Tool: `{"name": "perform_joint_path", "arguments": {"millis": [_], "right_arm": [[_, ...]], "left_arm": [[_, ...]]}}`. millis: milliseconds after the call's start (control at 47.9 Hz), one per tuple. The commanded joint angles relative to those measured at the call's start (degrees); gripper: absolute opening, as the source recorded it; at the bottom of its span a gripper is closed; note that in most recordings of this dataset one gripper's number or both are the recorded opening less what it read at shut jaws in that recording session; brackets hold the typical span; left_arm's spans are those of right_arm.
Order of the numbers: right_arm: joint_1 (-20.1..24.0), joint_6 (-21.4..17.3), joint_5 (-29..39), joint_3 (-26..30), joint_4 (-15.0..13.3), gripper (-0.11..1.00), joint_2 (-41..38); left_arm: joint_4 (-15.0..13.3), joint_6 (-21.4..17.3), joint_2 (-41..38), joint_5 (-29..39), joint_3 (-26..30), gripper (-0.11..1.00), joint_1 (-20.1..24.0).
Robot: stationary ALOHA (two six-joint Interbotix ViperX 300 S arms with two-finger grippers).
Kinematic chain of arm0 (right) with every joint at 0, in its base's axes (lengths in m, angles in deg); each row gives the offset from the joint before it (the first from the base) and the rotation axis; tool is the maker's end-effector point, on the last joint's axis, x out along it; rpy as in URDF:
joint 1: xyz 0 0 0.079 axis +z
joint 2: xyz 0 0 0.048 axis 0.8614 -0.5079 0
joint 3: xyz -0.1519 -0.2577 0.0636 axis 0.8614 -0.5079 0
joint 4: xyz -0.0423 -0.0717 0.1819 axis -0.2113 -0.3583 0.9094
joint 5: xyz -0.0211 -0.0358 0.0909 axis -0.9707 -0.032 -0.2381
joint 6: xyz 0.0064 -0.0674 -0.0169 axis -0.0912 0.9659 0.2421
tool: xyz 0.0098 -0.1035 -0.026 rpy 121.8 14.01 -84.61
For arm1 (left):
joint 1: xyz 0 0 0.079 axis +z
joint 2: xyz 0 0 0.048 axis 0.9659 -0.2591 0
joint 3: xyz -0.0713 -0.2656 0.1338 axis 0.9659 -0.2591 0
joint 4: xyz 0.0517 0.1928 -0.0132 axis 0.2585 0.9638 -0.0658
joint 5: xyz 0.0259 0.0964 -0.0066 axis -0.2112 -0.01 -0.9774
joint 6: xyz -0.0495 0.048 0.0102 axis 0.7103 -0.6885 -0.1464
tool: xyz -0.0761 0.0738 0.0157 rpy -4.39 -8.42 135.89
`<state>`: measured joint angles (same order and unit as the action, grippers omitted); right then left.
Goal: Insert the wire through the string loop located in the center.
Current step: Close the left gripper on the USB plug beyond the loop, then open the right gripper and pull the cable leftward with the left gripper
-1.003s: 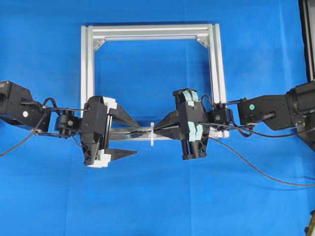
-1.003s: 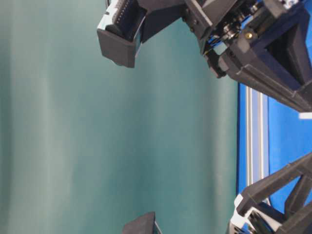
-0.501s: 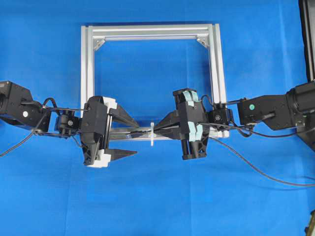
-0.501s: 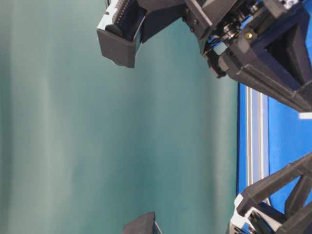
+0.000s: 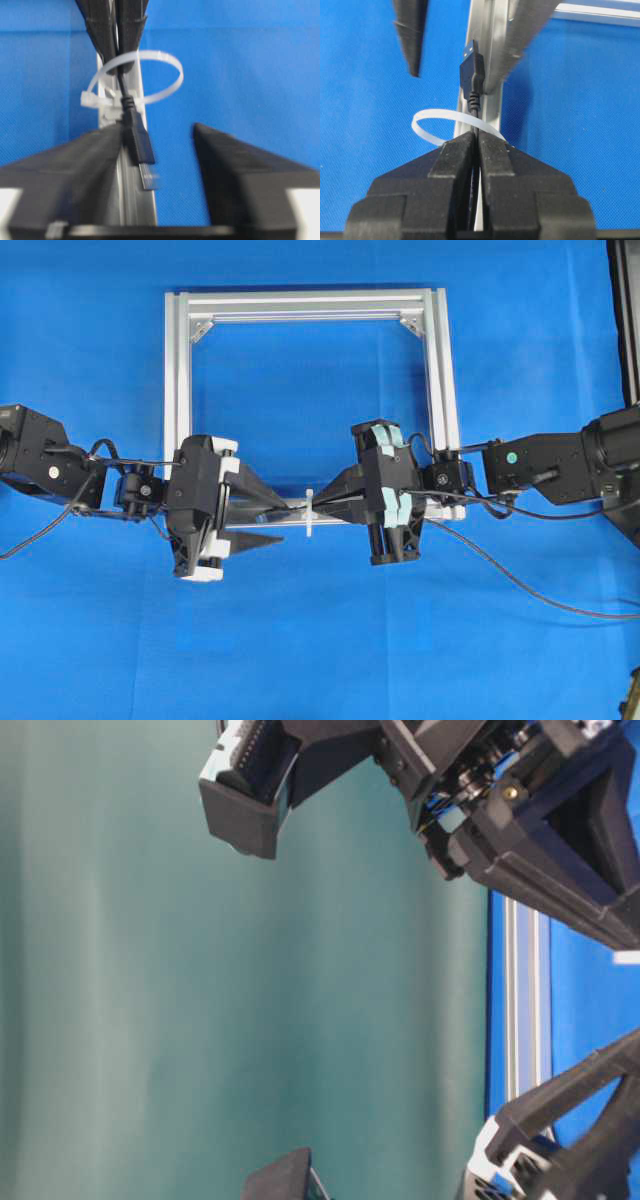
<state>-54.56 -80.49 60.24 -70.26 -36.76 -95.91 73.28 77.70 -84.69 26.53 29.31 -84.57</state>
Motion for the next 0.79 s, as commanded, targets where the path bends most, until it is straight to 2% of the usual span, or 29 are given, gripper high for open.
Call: {"name": "perform_joint_path", "arguments": {"millis": [0, 63, 104, 669, 773], "right_arm": [[-0.2, 0.0, -0.7, 0.7, 0.1, -0.02, 0.7], [-0.2, 0.0, -0.7, 0.6, 0.1, -0.02, 0.7], [-0.2, 0.0, -0.7, 0.7, 0.0, -0.02, 0.8], [-0.2, 0.4, 0.2, 0.7, 0.0, -0.02, 1.1], [-0.2, 0.4, 0.2, 0.7, 0.0, 0.07, 1.3]], "left_arm": [[0.1, 0.0, 0.8, -0.3, 1.0, 0.33, 0.0], [0.2, 0.0, 0.8, -0.2, 0.9, 0.17, 0.0], [0.2, 0.0, 0.8, -0.1, 0.8, 0.11, 0.0], [0.1, 0.0, 0.8, 1.8, 1.2, 0.11, 0.0], [0.1, 0.0, 0.8, 1.8, 1.2, 0.11, 0.0]]}}
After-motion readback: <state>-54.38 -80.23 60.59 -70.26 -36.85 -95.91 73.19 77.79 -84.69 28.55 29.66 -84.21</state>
